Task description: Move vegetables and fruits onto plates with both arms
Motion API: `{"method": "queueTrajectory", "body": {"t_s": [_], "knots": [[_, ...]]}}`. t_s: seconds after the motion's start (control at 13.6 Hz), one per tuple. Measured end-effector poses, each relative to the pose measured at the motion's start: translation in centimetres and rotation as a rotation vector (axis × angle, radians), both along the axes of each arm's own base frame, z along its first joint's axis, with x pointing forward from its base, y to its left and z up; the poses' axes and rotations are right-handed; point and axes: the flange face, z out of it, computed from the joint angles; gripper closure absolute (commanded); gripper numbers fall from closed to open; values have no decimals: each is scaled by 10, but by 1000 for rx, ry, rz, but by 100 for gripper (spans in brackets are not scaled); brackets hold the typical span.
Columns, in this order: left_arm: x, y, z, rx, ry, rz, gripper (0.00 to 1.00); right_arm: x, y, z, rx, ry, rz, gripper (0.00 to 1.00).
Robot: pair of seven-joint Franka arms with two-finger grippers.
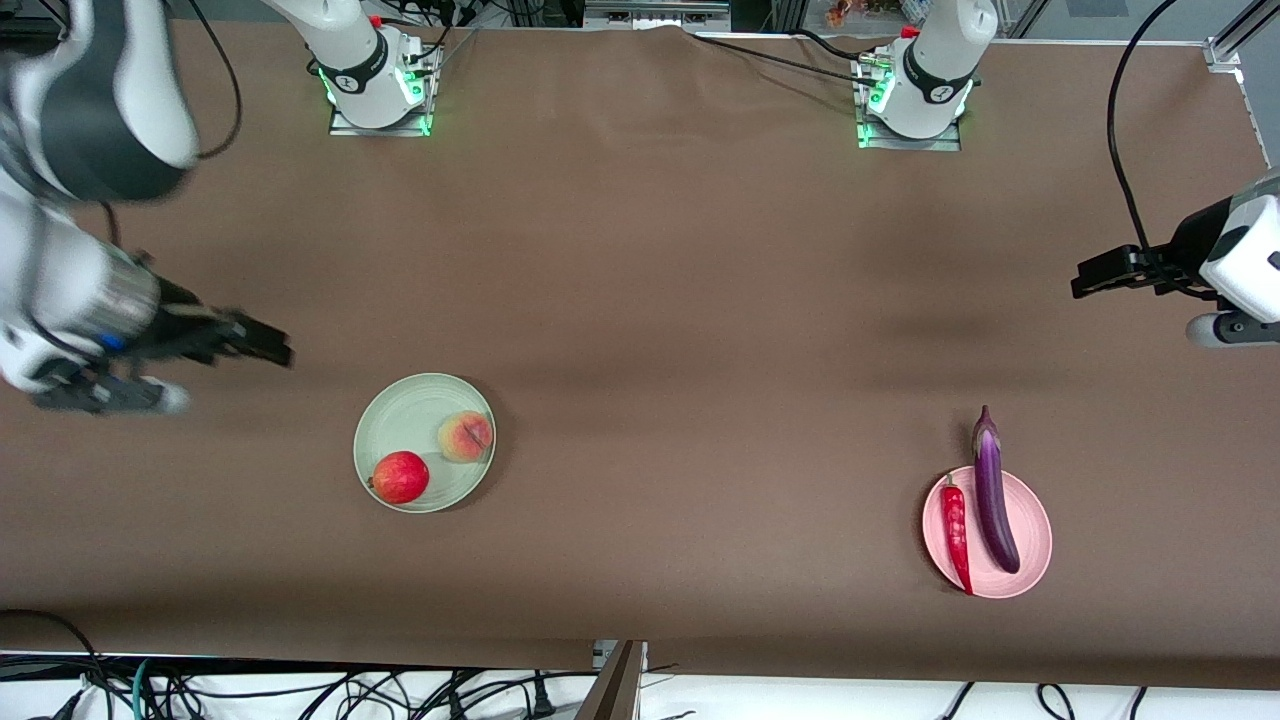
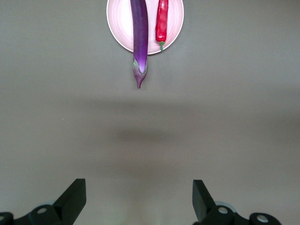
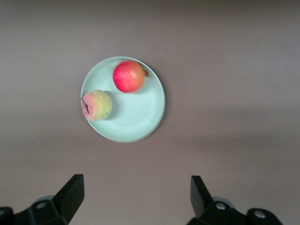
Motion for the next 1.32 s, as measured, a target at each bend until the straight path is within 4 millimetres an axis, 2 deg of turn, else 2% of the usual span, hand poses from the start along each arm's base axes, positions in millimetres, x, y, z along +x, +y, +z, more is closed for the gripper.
{"method": "queueTrajectory", "body": {"t_s": [0.07, 0.22, 0.44, 1.32], "knots": [[-2, -2, 1, -2, -2, -4, 0, -9, -11, 10, -3, -1, 7, 0], [-4, -6, -1, -4, 3, -11, 0, -16, -18, 15, -29, -3, 24, 0], [-3, -6, -8, -4, 7, -10, 0, -15, -17, 13, -36, -1, 31, 0], [-1, -6, -8, -1, 1, -11, 0, -13, -18, 26, -56, -35, 34, 0]]}}
